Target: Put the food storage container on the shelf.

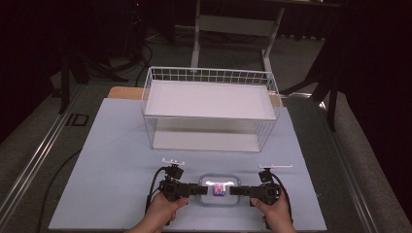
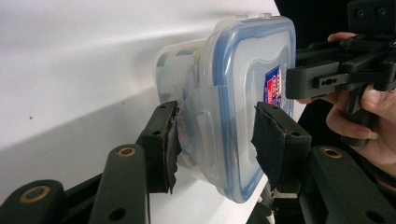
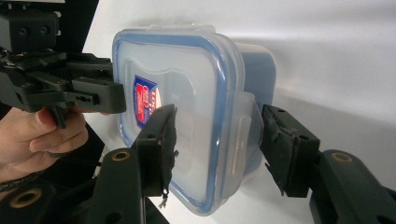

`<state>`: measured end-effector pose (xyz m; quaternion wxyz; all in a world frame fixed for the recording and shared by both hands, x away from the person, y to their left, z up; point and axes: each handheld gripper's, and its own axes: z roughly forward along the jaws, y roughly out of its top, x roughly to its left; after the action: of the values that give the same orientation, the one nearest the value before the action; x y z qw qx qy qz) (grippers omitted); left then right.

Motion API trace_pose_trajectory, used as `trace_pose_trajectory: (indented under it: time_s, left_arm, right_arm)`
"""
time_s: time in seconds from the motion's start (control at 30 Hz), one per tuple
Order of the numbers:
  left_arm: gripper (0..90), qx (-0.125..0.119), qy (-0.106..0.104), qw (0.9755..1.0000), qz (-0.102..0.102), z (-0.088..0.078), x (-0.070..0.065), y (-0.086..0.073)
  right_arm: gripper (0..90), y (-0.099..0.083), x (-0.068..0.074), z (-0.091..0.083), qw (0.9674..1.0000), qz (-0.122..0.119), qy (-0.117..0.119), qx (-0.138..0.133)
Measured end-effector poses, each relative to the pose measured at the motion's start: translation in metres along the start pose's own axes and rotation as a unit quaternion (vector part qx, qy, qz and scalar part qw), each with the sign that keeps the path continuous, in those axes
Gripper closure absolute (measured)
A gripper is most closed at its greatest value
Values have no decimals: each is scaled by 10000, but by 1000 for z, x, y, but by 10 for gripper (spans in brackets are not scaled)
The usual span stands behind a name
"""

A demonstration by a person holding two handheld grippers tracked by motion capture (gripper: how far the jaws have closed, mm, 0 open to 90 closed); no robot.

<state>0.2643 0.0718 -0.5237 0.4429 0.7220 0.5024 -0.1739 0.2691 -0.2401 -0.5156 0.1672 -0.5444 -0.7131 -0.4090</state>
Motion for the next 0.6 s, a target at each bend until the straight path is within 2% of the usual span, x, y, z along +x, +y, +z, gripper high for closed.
trace_pose_trajectory:
  time_s: [0.07, 0.1, 0.17, 0.33, 0.6]
  left_arm:
    - [533, -31, -3, 10000, -7, -1, 0, 0]
    - [533, -124, 8, 9999, -1, -2, 1, 0]
    - [531, -204, 10, 9998, 24, -4, 3, 1]
    - [531, -438, 49, 9988, 198, -12, 4, 7]
    - [531, -679, 180, 9965, 459, -28, 7, 26]
  right_arm:
    - [469, 0, 1, 0, 10000, -26, -25, -15]
    - [469, 0, 1, 0, 10000, -33, -19, -30]
    - [468, 3, 8, 2, 9994, -262, -149, -150]
    - [468, 12, 16, 3, 9981, -475, -186, -336]
    - [466, 34, 30, 8, 9935, -899, -260, -646]
